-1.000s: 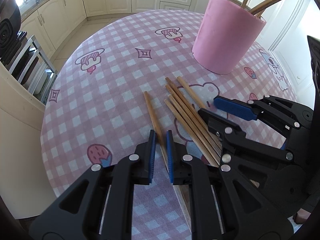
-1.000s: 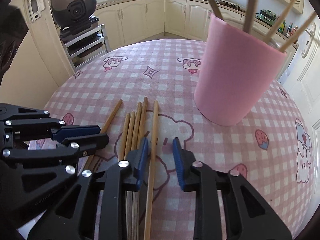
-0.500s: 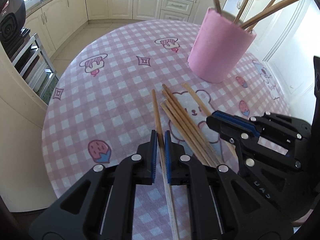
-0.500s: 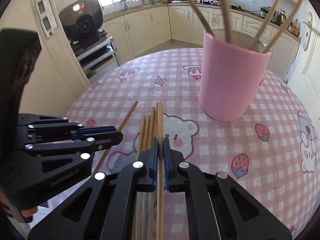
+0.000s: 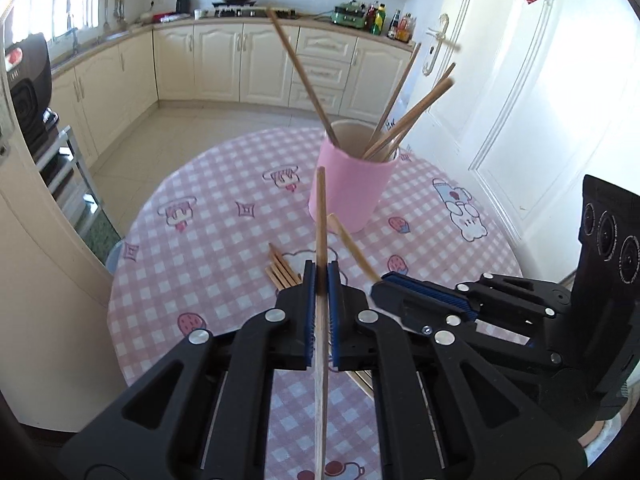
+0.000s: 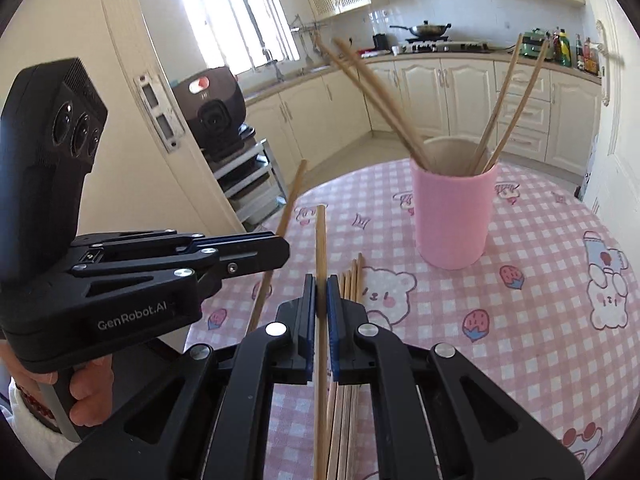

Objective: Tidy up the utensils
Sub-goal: 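Lift the left tool's chopstick upright over the pink cup while the right tool carries its chopstick there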

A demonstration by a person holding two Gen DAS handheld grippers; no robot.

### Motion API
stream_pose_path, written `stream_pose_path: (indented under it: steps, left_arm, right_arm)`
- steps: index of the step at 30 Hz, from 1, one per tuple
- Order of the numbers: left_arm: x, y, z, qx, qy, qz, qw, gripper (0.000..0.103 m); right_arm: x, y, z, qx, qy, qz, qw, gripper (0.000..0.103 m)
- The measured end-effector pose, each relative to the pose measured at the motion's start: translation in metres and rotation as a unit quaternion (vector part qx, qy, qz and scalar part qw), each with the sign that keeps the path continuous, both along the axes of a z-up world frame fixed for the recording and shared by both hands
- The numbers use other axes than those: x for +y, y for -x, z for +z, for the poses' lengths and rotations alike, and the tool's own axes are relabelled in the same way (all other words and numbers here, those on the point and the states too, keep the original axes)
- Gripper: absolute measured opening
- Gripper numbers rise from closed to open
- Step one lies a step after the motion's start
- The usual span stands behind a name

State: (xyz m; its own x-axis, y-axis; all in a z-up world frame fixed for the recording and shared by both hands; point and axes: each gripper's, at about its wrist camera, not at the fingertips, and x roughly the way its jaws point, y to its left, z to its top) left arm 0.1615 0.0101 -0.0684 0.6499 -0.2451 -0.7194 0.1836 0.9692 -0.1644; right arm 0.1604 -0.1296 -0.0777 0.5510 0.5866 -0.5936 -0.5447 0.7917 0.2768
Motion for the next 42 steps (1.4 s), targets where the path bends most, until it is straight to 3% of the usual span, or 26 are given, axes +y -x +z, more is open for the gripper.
stream_pose_path:
  steps: [13, 22, 29, 38, 42]
  left_arm:
    - [-0.016, 0.013, 0.025, -0.025, 0.022, -0.023, 0.9992, 0.006]
    - [-0.028, 0.013, 0.031, -0.032, 0.028, -0.047, 0.998, 0.006]
    - [-0.027, 0.013, 0.035, -0.043, 0.032, -0.052, 0.9972, 0.006]
    - [-0.03, 0.014, 0.04, -0.054, 0.025, -0.05, 0.9969, 0.006]
    - [-0.03, 0.016, 0.048, -0.067, 0.019, -0.046, 0.9965, 0.006]
  right_arm:
    - [-0.047, 0.007, 0.028, -0.013, -0.129, -0.012, 0.991, 0.005]
    - [-0.046, 0.011, 0.03, -0.021, -0.132, 0.013, 0.991, 0.005]
    - [-0.047, 0.008, 0.027, 0.003, -0.143, 0.042, 0.989, 0.005]
    - [-0.045, 0.009, 0.033, -0.019, -0.127, 0.035, 0.991, 0.004]
    - [-0.043, 0.012, 0.045, -0.05, -0.098, 0.022, 0.994, 0.004]
